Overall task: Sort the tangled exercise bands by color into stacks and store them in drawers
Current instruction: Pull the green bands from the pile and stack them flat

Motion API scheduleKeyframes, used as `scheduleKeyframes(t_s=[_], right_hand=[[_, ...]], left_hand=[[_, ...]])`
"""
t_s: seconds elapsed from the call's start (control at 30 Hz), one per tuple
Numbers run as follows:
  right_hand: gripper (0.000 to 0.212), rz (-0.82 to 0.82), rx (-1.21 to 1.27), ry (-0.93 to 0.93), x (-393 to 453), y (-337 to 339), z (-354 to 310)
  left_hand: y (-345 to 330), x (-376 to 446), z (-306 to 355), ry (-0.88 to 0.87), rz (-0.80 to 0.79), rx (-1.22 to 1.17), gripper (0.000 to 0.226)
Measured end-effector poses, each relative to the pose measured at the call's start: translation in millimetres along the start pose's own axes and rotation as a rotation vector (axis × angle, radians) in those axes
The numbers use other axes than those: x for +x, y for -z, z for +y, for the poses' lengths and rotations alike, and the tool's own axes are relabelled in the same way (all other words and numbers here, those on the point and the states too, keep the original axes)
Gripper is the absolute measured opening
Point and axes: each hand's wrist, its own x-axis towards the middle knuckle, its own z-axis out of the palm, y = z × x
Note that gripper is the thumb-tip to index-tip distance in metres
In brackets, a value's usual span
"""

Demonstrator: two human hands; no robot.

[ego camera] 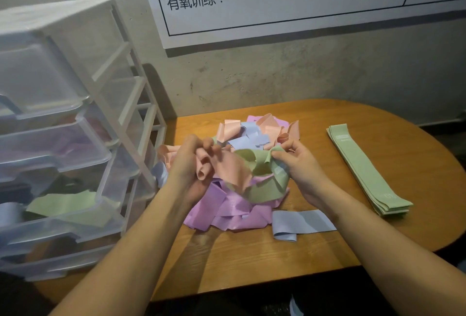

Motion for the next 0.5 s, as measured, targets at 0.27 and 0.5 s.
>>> scheduleKeyframes(t_s=[0.27, 0.5], right_hand=[[0.007, -0.027, -0.112, 0.027, 4.1, 2.0, 4.0], [0.008, -0.14, -0.131, 0.08, 3.9, 3.9, -5.8]], left_hand=[[10.5, 25.6, 7.7, -0.097, 0.083, -0.152, 0.027], [33.7, 44.2, -27.6, -0.184, 0.189, 1.11, 0.026]])
